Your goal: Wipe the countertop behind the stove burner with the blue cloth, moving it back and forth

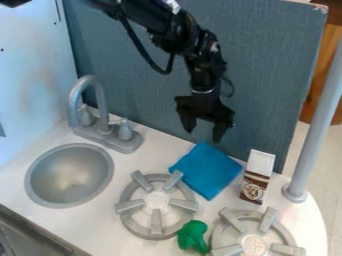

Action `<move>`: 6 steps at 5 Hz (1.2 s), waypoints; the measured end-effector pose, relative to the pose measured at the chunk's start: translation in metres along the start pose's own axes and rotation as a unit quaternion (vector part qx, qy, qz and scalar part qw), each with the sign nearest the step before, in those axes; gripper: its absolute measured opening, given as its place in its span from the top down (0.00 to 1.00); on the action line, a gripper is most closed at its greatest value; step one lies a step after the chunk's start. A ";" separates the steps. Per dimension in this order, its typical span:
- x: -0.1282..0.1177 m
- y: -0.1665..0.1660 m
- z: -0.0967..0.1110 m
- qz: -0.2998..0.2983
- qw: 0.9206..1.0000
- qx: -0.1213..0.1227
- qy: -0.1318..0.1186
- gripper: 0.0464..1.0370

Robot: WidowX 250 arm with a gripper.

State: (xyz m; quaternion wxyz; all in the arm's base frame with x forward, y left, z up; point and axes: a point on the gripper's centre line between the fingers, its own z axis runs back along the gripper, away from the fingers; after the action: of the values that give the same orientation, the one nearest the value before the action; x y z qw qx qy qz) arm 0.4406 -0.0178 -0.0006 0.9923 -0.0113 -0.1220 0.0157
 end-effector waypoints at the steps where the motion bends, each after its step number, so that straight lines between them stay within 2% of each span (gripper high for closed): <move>1: 0.005 0.002 -0.020 -0.013 1.000 0.000 -0.024 0.04; 2: 0.010 0.001 -0.038 -0.025 0.998 -0.001 -0.054 0.04; 3: 0.003 0.003 -0.058 -0.033 0.999 0.006 -0.043 0.04; 6: -0.008 -0.003 -0.092 -0.032 0.999 0.019 -0.031 0.04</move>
State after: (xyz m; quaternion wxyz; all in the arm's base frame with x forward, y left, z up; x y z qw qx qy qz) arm 0.4552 -0.0225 -0.0915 0.9881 0.0120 -0.1526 -0.0133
